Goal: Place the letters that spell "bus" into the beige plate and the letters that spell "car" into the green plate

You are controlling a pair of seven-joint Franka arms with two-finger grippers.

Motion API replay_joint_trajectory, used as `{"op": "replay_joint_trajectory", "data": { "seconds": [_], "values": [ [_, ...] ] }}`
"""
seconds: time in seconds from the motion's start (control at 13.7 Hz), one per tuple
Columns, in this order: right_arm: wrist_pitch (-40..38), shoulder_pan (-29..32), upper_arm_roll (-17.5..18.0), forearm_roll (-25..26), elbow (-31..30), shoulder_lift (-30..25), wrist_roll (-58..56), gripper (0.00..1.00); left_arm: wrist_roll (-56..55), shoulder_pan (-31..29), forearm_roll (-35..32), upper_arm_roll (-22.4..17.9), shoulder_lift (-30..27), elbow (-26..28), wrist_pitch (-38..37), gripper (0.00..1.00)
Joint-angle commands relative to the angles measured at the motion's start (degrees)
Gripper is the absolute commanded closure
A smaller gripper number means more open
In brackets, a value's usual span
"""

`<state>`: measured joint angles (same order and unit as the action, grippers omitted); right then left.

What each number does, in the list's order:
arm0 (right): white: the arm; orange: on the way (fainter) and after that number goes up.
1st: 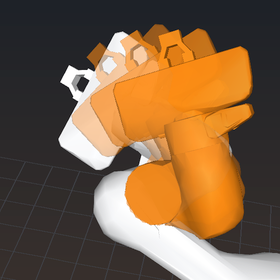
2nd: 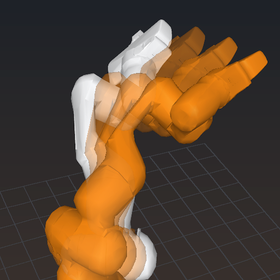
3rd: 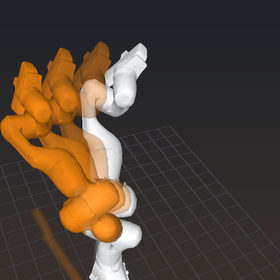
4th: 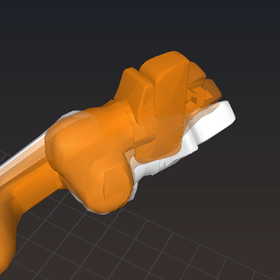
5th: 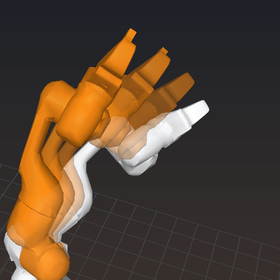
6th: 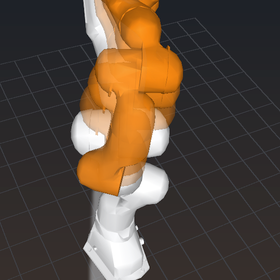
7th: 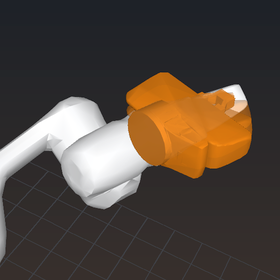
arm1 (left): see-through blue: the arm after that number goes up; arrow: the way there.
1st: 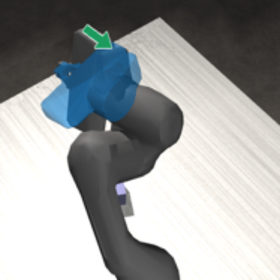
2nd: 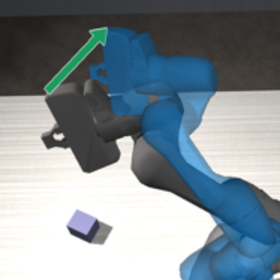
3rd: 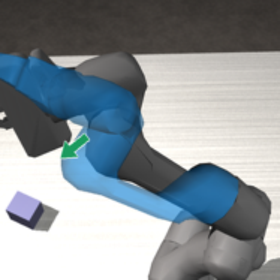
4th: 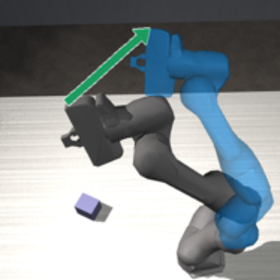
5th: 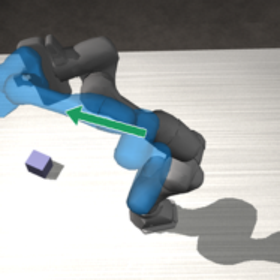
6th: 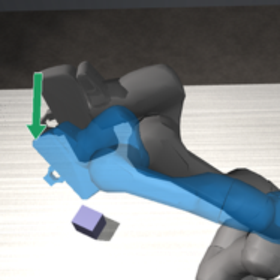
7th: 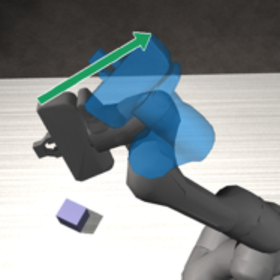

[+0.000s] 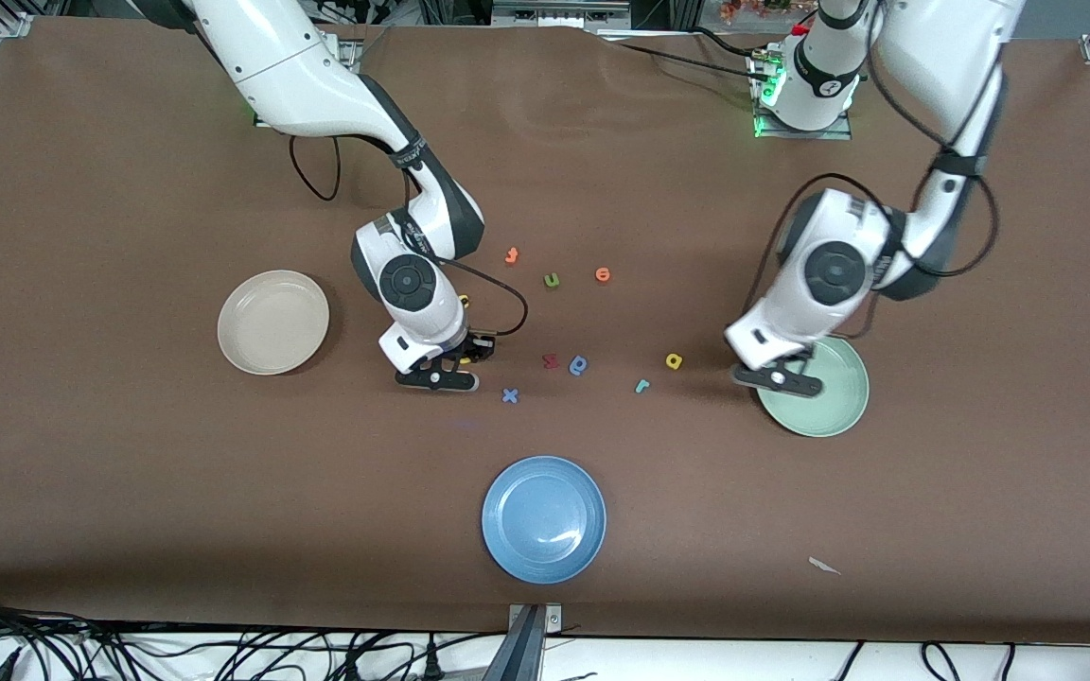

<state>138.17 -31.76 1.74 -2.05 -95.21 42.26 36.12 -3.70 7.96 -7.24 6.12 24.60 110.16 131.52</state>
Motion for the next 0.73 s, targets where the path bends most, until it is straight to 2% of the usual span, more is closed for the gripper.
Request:
{"op": "replay_joint_trajectory", "data": {
  "seconds": [0.0, 0.07, 0.22, 0.29, 0.44, 0.66],
  "values": [
    [0.3, -0.9, 0.0, -0.6, -0.1, 0.6, 1.0, 0.69, 7.1, -4.8, -2.6, 0.5, 5.0, -3.5, -0.5, 0.76],
    [0.3, -0.9, 0.0, -0.6, -0.1, 0.6, 1.0, 0.72, 7.1, -5.4, -3.1, 0.6, 5.4, -3.6, -0.5, 0.68],
    [-1.3, -0.2, -0.1, -0.5, 0.7, 0.0, 0.6, 0.72, 6.6, -5.5, -2.7, 0.7, 6.2, -3.7, -0.5, 0.00],
    [-5.8, 1.0, -0.2, -0.3, 1.9, -0.8, -0.3, 0.72, 6.3, -5.3, -2.3, 0.8, 6.0, -3.6, -0.6, 0.00],
    [-8.7, 1.8, -1.0, -0.3, 2.3, -3.0, -3.4, 0.73, 2.7, -3.8, -2.3, 2.0, 5.0, -3.6, -1.1, 0.00],
    [-13.9, 2.2, -7.6, -0.5, -0.3, -7.3, -12.5, 0.73, -7.7, -2.9, -2.3, 8.5, 4.6, -3.7, -1.2, 0.00]
  ]
}}
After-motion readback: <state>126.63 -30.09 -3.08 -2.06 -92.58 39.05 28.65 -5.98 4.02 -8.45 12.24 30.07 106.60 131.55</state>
